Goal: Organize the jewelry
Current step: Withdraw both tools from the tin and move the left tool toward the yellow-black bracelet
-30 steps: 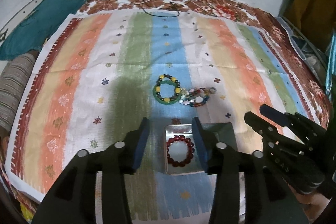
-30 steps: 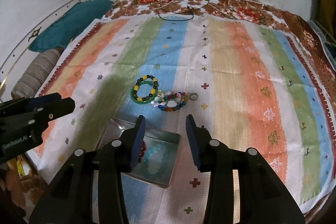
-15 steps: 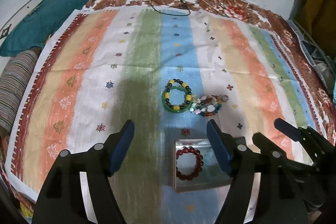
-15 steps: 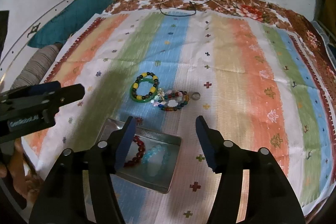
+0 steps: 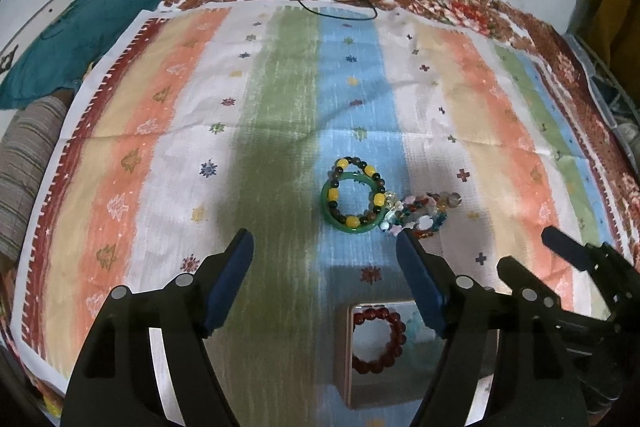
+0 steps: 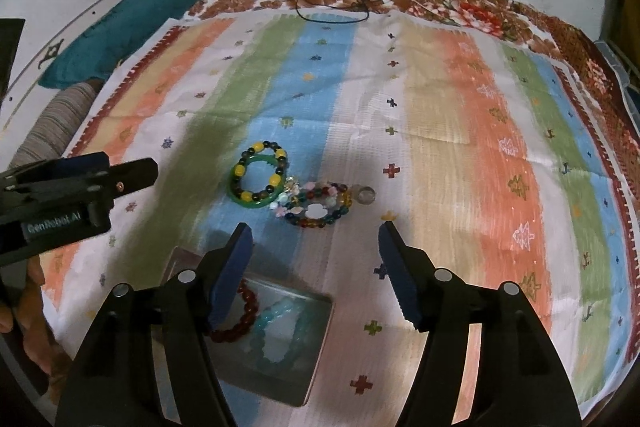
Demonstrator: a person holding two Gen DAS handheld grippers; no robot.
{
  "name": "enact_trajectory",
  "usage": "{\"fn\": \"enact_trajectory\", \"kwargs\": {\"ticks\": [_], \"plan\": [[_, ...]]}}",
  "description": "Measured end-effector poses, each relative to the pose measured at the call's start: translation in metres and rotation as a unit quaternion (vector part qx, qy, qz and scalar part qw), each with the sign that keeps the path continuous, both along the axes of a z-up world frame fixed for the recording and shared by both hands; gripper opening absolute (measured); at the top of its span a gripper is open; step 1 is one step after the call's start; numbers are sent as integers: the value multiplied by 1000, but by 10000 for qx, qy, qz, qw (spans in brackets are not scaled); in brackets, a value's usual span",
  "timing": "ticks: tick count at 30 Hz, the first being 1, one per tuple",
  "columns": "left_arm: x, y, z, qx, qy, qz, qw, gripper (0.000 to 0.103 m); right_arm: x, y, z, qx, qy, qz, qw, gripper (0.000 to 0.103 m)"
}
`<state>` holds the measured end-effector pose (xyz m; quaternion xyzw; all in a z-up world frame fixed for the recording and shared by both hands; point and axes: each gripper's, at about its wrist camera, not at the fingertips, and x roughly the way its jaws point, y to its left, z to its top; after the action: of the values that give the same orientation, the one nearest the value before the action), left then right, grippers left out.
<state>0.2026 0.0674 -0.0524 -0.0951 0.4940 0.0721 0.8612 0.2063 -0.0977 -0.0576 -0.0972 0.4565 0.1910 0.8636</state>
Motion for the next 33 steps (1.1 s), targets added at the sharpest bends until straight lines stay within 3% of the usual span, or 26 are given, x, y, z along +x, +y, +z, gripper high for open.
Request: {"fn": "enact_trajectory", "kwargs": {"ticks": [13, 33], "plan": [[34, -1, -27, 293, 199, 29, 9994, 73, 31, 4, -21, -111, 220, -15, 9997, 66], [67, 10, -55, 104, 445, 40, 9989, 73, 60, 18, -47, -322, 498, 124, 9982, 66]]}}
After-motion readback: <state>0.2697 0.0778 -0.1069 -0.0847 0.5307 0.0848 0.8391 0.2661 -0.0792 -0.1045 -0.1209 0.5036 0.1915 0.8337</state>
